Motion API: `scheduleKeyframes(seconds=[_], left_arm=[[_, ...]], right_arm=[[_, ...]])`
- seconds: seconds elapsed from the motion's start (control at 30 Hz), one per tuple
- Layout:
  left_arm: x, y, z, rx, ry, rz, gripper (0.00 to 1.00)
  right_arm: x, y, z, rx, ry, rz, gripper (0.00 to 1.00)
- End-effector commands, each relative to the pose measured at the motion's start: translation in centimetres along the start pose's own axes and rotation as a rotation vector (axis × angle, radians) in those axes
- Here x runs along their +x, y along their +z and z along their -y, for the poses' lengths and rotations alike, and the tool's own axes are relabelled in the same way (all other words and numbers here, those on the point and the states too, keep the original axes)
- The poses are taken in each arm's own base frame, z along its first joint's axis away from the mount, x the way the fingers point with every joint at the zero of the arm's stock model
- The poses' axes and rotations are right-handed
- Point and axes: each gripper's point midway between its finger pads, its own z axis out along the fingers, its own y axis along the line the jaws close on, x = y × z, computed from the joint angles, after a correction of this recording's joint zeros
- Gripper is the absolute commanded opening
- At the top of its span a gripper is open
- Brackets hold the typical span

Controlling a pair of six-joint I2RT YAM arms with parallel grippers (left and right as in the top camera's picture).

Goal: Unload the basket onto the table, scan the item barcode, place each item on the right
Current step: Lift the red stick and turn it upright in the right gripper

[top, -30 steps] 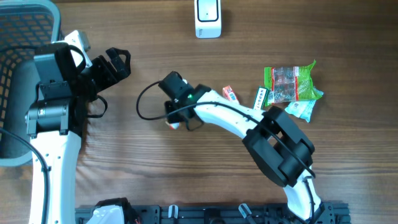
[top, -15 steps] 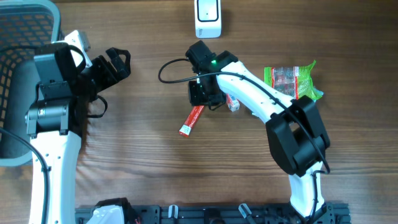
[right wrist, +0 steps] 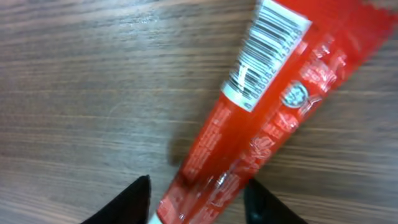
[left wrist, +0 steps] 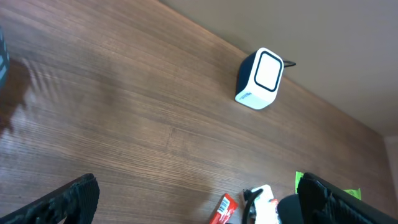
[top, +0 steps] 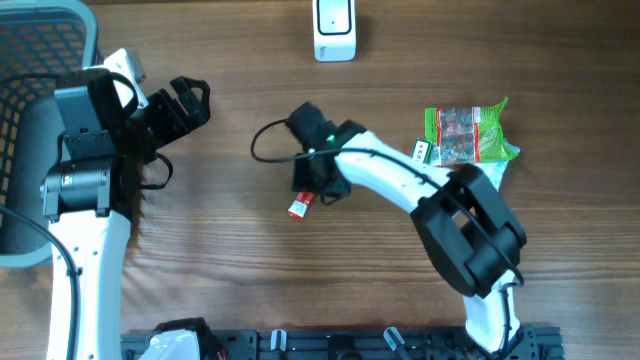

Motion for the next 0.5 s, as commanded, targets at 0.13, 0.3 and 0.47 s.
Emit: scheduleKeyframes(seconds=[0.13,0.3,0.47], left_arm=[[0.0,0.1,0.1,0.011,0.017,-0.005,1.0],[0.0,0.1,0.1,0.011,0.017,-0.005,1.0],[0.0,0.1,0.1,0.011,0.017,-0.005,1.0]], right_arm=[[-2.4,0.0,2.9,0.216,-0.051,0.217,0.24],[-4.4,-0.6,3.0,0.267,-0.181,0.309,0.24],[-6.1,-0.9,1.6,0.229,-0.255,0.37,0.24]])
